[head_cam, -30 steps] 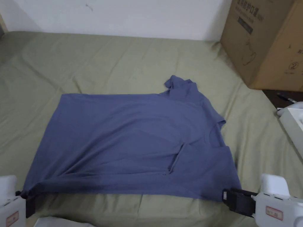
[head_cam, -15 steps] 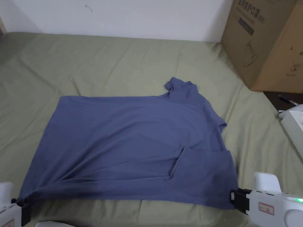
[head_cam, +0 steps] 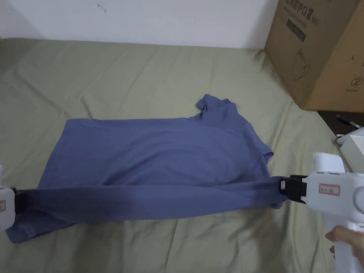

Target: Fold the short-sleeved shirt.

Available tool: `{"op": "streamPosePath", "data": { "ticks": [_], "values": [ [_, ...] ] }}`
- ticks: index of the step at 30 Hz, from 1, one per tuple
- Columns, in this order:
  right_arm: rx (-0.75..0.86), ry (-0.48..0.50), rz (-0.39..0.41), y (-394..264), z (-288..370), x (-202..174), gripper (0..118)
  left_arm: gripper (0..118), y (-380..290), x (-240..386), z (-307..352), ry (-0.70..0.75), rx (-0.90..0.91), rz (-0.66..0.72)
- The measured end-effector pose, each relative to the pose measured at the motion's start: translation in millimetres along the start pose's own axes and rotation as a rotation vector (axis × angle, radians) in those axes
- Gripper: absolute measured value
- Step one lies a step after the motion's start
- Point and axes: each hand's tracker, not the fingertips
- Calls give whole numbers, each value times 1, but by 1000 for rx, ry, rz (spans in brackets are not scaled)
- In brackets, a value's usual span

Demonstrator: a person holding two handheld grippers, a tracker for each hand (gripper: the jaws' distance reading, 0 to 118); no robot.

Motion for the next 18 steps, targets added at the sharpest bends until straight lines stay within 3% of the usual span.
{"op": "streamPosePath", "data": {
  "ticks": [8,10,11,13,14,18],
  "values": [
    [-84,-52,-17,44,-83,0,6,0,44,27,-86,17,-117,-103],
    [-89,-69,-14,47,-95,-2,8,8,43,33,-91,26,-119,-106],
    [-89,-73,-5,48,-100,-3,28,30,43,32,-94,29,-116,-112],
    [-99,-90,14,47,-105,-4,92,91,42,26,-101,27,-142,-105],
    [-108,-85,16,45,-103,-1,107,111,40,23,-102,10,-183,-94],
    [-65,-49,-13,33,-75,4,104,112,23,10,-66,-54,-126,-36]
  ]
}}
